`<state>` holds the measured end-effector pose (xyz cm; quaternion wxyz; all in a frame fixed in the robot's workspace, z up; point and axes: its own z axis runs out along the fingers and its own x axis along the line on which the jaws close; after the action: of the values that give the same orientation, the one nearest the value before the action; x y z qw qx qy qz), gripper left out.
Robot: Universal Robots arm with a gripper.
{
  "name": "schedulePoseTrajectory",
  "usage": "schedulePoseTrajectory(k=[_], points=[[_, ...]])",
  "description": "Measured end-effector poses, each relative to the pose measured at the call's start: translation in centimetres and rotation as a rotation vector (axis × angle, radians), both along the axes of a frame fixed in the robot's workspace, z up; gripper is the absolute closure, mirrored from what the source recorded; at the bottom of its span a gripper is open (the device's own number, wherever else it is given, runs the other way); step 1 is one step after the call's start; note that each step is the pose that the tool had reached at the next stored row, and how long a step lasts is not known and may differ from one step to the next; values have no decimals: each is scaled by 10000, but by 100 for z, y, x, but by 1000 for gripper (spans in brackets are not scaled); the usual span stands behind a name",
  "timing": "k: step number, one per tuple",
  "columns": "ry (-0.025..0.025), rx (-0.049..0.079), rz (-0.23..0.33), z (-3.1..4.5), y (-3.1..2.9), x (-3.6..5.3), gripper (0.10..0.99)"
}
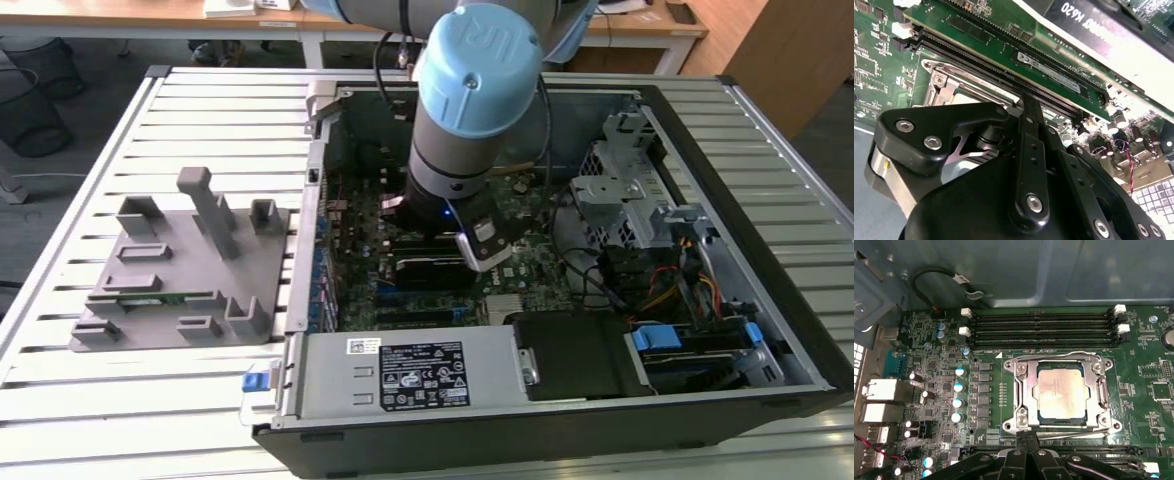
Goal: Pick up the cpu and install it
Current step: 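Install the second cpu locking lever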
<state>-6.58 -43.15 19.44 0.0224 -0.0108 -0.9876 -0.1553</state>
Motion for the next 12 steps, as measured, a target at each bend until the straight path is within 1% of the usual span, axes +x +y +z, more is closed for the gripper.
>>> schedulePoseTrajectory(k=[6, 12], points=[[0, 31, -1, -15, 0, -26, 973], [0, 97, 0, -30, 0, -95, 973]])
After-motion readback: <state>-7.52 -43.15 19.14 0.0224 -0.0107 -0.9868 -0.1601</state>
